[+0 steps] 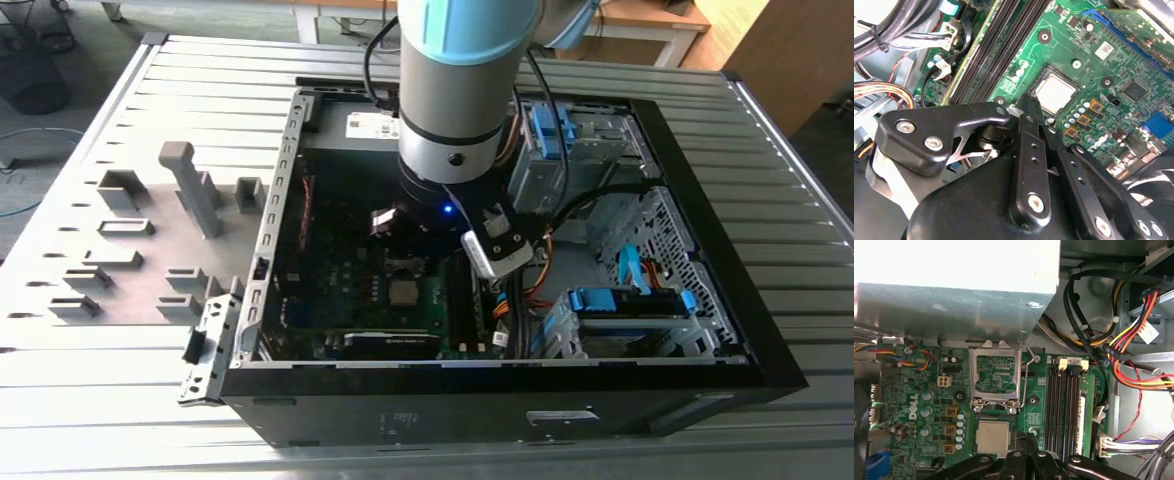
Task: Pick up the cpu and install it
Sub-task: 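Close the cpu cover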
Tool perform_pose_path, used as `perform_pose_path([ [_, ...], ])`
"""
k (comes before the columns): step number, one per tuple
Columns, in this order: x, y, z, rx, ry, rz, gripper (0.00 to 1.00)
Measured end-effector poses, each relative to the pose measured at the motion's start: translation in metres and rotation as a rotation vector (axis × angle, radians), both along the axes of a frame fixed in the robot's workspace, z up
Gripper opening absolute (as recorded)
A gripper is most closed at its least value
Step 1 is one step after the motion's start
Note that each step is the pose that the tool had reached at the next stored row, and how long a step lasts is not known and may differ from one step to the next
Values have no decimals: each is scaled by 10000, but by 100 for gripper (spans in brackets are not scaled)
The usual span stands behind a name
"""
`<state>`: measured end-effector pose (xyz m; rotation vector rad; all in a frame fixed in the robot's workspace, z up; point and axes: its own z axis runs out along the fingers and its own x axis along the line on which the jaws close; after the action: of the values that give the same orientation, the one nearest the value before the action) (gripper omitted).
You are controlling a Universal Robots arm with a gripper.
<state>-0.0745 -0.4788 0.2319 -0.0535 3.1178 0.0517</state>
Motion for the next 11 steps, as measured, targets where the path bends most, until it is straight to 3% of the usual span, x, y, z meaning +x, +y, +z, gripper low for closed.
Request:
perform_pose_path([
  [11,88,33,-23,0,0,283,11],
])
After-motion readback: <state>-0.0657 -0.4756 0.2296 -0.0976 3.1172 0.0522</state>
